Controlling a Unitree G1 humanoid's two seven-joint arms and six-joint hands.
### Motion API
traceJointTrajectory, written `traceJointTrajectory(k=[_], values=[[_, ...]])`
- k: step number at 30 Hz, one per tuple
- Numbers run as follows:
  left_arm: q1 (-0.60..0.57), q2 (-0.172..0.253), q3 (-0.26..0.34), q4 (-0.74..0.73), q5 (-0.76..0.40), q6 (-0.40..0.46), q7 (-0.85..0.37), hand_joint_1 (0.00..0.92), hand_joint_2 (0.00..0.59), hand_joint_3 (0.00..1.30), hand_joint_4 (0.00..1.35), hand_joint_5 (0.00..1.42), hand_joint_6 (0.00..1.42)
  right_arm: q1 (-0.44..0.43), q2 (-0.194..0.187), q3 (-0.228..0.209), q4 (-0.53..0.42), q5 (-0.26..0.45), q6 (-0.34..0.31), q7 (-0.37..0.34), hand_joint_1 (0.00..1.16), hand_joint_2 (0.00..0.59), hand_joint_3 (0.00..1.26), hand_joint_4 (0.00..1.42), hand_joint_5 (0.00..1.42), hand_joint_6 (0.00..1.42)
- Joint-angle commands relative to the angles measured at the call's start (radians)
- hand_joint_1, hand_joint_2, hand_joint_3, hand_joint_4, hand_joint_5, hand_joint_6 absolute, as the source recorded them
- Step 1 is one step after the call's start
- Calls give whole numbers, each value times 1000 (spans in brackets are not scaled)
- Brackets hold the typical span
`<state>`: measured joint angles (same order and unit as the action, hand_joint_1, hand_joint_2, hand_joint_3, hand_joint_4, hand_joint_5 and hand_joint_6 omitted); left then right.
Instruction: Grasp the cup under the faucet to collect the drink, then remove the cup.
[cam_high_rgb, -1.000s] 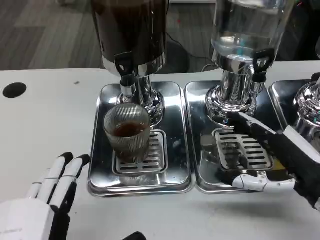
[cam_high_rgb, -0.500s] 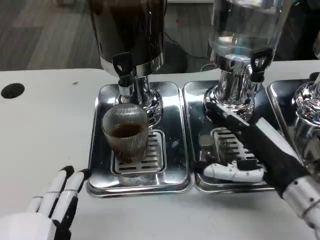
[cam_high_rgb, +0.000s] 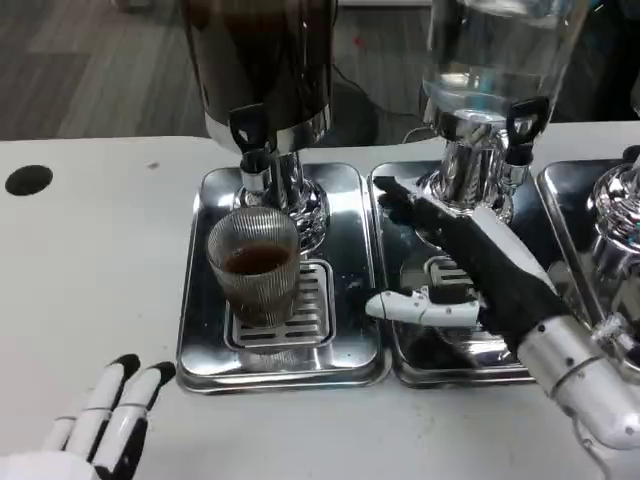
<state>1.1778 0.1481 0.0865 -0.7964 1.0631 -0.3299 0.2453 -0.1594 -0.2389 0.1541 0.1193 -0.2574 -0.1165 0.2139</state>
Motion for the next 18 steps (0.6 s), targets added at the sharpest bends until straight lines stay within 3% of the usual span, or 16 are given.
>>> traceJointTrajectory(k=[1, 18], values=[[33, -7, 16, -13, -13, -25, 19, 0, 38, 153, 31, 168, 532, -29, 20, 10, 30, -6, 14, -24, 725, 91, 97, 120, 120, 8], [129, -21, 67, 5, -35, -111, 76, 0, 39, 162, 31, 169, 532, -114, 108, 72, 165, -57, 29, -96, 711, 112, 69, 81, 87, 0]])
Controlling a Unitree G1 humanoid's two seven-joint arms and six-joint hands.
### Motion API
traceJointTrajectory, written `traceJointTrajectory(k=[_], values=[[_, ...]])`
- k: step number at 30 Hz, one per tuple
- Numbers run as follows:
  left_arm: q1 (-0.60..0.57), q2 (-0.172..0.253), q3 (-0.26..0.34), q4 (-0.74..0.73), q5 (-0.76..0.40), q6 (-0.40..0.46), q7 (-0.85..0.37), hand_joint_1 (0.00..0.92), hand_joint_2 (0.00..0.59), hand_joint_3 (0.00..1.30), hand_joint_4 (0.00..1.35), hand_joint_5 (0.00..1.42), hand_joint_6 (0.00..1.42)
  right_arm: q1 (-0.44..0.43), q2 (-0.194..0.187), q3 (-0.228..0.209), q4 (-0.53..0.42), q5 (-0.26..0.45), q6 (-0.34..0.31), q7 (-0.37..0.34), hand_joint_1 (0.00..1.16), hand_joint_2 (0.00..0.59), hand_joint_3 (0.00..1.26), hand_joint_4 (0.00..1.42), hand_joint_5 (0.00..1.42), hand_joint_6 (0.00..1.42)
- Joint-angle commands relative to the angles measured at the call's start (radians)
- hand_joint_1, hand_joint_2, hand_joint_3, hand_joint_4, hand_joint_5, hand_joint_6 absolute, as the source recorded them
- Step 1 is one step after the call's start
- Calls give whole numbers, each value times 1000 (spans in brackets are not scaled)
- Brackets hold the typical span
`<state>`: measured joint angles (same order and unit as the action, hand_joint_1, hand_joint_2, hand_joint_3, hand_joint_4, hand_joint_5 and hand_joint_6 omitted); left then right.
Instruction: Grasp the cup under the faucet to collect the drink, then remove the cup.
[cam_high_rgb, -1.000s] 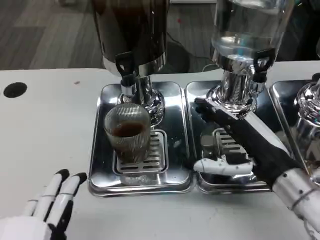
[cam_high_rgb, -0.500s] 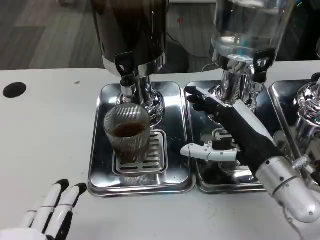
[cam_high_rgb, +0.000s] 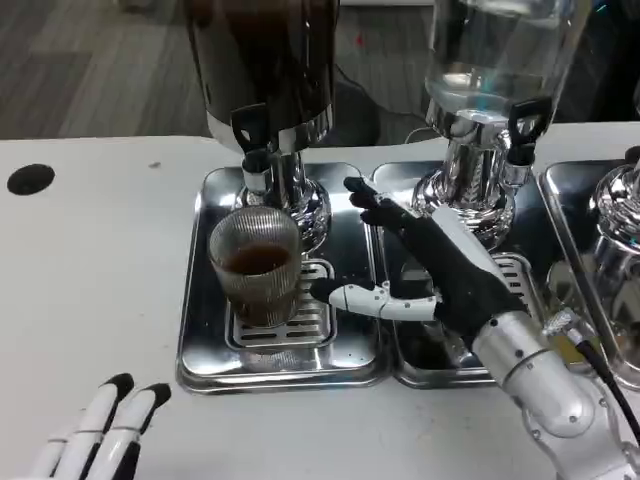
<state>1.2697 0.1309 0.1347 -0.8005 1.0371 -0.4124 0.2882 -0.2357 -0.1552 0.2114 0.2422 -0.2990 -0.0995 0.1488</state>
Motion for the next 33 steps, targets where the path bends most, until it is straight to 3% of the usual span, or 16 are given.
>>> traceJointTrajectory(k=[1, 14, 33], values=[[43, -4, 25, 12, -13, -35, 39, 0, 39, 162, 31, 169, 532, -42, 29, 18, 51, -18, 12, -36, 711, 113, 69, 80, 87, 0], [68, -5, 105, 66, -74, -100, 58, 0, 42, 170, 41, 169, 526, -90, 87, 52, 141, -35, 11, -85, 694, 113, 49, 67, 83, 0], [6, 0, 145, 85, -120, -109, -10, 0, 49, 179, 42, 169, 517, -85, 122, 80, 121, -18, 16, -70, 686, 110, 0, 3, 49, 0]])
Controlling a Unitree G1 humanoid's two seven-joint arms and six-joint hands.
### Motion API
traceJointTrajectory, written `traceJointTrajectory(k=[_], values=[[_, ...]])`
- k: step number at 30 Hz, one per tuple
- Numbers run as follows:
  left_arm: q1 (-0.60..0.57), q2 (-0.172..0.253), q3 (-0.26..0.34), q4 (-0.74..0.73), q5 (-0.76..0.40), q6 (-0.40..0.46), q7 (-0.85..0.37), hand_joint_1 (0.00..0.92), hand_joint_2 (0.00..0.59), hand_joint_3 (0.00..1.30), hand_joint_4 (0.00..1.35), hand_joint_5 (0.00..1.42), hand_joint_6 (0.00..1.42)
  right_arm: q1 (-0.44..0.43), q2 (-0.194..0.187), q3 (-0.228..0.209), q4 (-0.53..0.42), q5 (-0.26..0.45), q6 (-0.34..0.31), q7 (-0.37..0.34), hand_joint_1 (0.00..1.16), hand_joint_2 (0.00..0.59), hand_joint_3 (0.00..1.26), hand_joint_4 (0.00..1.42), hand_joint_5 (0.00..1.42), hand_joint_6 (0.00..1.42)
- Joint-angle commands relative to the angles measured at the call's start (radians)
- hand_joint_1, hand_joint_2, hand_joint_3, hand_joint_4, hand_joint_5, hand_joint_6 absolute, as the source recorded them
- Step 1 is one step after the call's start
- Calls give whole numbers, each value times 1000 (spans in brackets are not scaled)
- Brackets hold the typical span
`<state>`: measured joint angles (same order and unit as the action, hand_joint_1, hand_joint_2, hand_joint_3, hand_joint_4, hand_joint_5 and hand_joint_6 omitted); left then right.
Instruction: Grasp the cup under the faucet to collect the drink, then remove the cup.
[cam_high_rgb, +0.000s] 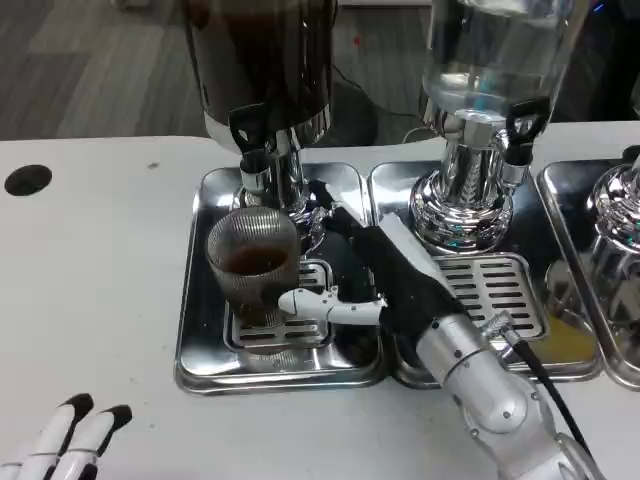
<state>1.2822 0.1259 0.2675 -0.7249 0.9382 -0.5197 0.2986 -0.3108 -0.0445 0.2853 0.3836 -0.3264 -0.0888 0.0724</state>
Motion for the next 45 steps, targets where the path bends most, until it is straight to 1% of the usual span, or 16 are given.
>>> traceJointTrajectory(k=[1, 3, 7, 14, 22, 29, 35, 45], values=[[-9, 6, 14, 11, -23, -2, -24, 0, 50, 180, 42, 169, 517, -9, 15, 7, -23, 11, 5, 6, 686, 110, 0, 3, 48, 0], [-12, 7, 17, 12, -29, -4, -28, 0, 51, 182, 42, 169, 517, -3, 29, 15, -31, 10, 9, 0, 686, 110, 0, 2, 48, 0], [-14, 7, 23, 12, -36, -9, -34, 0, 53, 184, 42, 169, 517, 3, 43, 22, -34, 7, 12, -7, 690, 107, 0, 2, 48, 0], [-11, 8, 39, 14, -46, -19, -45, 0, 53, 185, 46, 169, 517, 3, 68, 31, -11, 0, 14, -25, 700, 105, 0, 2, 48, 0], [-1, 3, 55, 16, -59, -34, -46, 0, 63, 196, 52, 176, 517, 2, 85, 44, 10, -11, 10, -61, 725, 101, 0, 0, 48, 0], [7, 4, 75, 30, -73, -50, -50, 0, 64, 203, 59, 179, 517, 3, 97, 55, 41, -16, 4, -95, 736, 112, 0, 0, 57, 0], [14, 3, 97, 44, -86, -68, -44, 0, 66, 211, 72, 187, 517, -11, 112, 63, 76, -26, -1, -117, 770, 121, 0, 0, 69, 0], [10, 3, 121, 78, -108, -85, -49, 0, 75, 221, 84, 192, 517, -32, 140, 78, 121, -39, 2, -154, 777, 122, 0, 5, 72, 0]])
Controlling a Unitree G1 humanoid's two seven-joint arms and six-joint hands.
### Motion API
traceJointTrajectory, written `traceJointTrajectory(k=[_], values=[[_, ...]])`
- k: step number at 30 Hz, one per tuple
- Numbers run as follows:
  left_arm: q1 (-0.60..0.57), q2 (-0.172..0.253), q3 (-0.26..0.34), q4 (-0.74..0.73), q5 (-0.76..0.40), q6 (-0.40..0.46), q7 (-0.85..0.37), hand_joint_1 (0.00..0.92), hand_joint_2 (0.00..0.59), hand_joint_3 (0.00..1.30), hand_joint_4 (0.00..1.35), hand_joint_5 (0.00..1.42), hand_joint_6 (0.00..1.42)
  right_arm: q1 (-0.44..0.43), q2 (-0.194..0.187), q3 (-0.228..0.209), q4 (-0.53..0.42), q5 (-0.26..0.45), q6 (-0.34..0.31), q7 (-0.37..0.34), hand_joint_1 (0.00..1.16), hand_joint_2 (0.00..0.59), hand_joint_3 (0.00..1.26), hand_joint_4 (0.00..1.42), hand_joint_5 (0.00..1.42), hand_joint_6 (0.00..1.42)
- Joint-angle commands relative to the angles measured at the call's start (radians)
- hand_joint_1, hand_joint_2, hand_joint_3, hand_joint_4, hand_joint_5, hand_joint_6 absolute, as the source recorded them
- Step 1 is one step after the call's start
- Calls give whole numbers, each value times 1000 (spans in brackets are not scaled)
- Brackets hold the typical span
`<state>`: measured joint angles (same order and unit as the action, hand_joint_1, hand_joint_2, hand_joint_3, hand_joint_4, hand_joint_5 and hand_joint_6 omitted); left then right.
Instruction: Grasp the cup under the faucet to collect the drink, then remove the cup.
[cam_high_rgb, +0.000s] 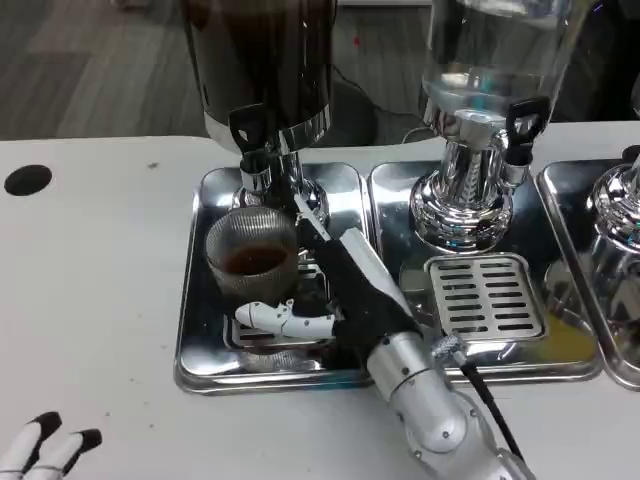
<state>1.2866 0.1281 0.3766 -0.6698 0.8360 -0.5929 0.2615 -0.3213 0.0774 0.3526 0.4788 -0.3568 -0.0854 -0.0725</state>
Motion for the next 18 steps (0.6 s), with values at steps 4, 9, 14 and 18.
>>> traceJointTrajectory(k=[4, 9, 14, 18], values=[[1, 4, 22, 37, -17, -15, -12, 0, 85, 226, 86, 192, 517, -34, 28, 15, 44, -7, -1, -18, 778, 122, 0, 19, 79, 0], [-6, 7, 30, 48, -25, -17, -15, 0, 87, 227, 87, 192, 517, -45, 37, 18, 62, -9, 2, -32, 771, 119, 5, 52, 106, 0], [-14, 5, 35, 50, -29, -17, -23, 0, 89, 227, 93, 192, 517, -53, 41, 18, 70, -11, 4, -47, 764, 121, 51, 78, 120, 0], [-18, 4, 38, 49, -32, -17, -32, 0, 90, 236, 96, 204, 517, -52, 40, 16, 79, -9, 3, -57, 759, 126, 92, 89, 140, 8]])
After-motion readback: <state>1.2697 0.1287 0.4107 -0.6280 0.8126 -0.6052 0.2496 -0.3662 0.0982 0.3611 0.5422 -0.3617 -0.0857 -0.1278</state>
